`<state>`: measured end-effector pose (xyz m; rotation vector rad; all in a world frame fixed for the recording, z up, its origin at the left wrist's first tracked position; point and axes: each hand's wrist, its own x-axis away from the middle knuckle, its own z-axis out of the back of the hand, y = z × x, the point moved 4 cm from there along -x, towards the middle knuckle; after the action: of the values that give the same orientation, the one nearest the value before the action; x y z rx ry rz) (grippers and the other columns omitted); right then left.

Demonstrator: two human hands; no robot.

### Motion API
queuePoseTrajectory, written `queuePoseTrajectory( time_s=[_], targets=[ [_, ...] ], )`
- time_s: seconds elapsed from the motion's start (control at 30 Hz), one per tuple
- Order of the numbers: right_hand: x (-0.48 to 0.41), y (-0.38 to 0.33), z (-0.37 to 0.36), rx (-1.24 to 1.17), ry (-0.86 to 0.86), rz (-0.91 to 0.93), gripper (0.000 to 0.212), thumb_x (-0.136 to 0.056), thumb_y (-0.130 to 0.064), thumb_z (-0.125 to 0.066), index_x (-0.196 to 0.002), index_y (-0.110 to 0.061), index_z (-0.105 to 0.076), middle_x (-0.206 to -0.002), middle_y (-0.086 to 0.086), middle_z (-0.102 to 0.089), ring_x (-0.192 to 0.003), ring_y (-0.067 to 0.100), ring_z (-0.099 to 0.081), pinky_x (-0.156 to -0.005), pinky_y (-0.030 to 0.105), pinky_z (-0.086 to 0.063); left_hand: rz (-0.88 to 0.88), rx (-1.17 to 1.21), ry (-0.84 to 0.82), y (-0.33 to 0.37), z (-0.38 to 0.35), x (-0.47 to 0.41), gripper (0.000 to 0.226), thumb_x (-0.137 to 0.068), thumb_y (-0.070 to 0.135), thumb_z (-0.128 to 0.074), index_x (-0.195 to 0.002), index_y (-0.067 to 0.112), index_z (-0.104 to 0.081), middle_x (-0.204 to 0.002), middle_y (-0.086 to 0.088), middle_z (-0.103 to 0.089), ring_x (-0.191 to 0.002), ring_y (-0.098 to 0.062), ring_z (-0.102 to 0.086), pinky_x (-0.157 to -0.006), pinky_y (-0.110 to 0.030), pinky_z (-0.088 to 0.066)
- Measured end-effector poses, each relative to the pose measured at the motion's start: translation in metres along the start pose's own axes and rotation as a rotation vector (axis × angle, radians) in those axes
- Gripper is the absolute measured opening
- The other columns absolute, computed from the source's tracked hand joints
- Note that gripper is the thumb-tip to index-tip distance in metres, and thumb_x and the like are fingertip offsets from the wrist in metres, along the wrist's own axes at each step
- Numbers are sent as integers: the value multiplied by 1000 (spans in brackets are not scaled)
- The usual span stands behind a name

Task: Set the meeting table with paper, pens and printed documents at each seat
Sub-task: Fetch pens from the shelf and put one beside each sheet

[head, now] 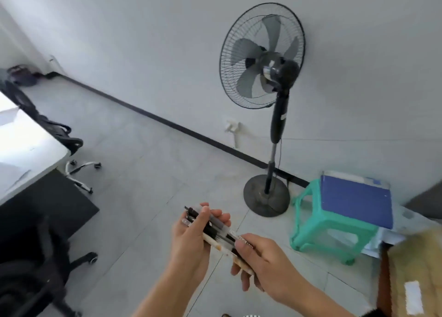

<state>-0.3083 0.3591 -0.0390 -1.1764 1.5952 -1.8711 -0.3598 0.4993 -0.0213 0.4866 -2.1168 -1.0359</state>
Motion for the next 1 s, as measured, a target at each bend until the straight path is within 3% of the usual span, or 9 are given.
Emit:
queuePoseTrajectory(
  time_s=[0.13,0.27,0.37,0.43,0.53,0.63,0.8,0.9,1.0],
  targets=[
    [-44,-14,-74,138,-200,3,30,-101,-34,-45,-85,-14,-62,-75,12,-66,-58,14,-62,-54,17,-47,-170,-85,219,38,77,-4,15,-96,16,-52,-95,1,-55,-72,-18,-67,-67,-35,-70,-63,-42,-57],
    [-84,-19,-133,292,-384,-26,33,-102,-35,-43,-86,-13,-62,-76,6,-67,-63,12,-62,-53,15,-46,-253,-138,442,65,140,-12,24,-97,22,-52,-89,0,-52,-67,-18,-65,-62,-38,-69,-61,-47,-58],
    [-120,-22,-166,510,-461,75,38,-100,-46,-42,-80,-21,-63,-72,-4,-70,-62,5,-62,-63,26,-50,-288,-109,579,80,181,-18,35,-98,27,-50,-86,-6,-50,-65,-20,-62,-57,-37,-64,-54,-43,-56],
    [-151,-25,-182,532,-493,97,34,-99,-43,-46,-85,-19,-66,-77,0,-73,-68,11,-68,-70,32,-54,-298,-85,648,92,205,-26,36,-99,27,-48,-87,-7,-51,-62,-18,-61,-50,-31,-60,-47,-35,-53],
    [-209,-33,-196,461,-523,95,26,-100,-31,-49,-89,-14,-67,-67,5,-71,-60,17,-66,-61,26,-50,-282,-29,748,114,242,-48,27,-98,24,-50,-91,-1,-53,-58,-12,-55,-43,-24,-55,-44,-33,-50],
    [-278,-39,-193,499,-474,100,28,-98,-29,-53,-84,-7,-62,-49,-3,-51,-49,13,-48,-54,30,-39,-267,-22,827,137,271,-76,21,-96,23,-54,-91,3,-54,-57,-10,-50,-39,-21,-50,-41,-29,-45],
    [-386,-55,-205,594,-382,66,35,-95,-28,-59,-74,0,-56,-49,-11,-30,-51,12,-31,-56,33,-28,-296,-25,884,182,303,-119,11,-95,17,-56,-105,19,-61,-55,-6,-51,-39,-20,-47,-40,-27,-42],
    [-424,-61,-230,540,-437,-33,37,-97,-31,-55,-69,-8,-63,-50,-7,-29,-48,15,-29,-51,29,-26,-281,32,945,191,320,-131,11,-94,16,-57,-103,12,-62,-54,-6,-51,-37,-19,-45,-38,-24,-39],
    [-455,-62,-259,432,-495,-200,39,-101,-22,-46,-70,-4,-60,-47,-3,-28,-39,11,-24,-40,19,-21,-273,121,1019,198,342,-139,11,-94,16,-57,-100,8,-62,-52,-6,-50,-35,-19,-44,-37,-23,-38]
  ],
)
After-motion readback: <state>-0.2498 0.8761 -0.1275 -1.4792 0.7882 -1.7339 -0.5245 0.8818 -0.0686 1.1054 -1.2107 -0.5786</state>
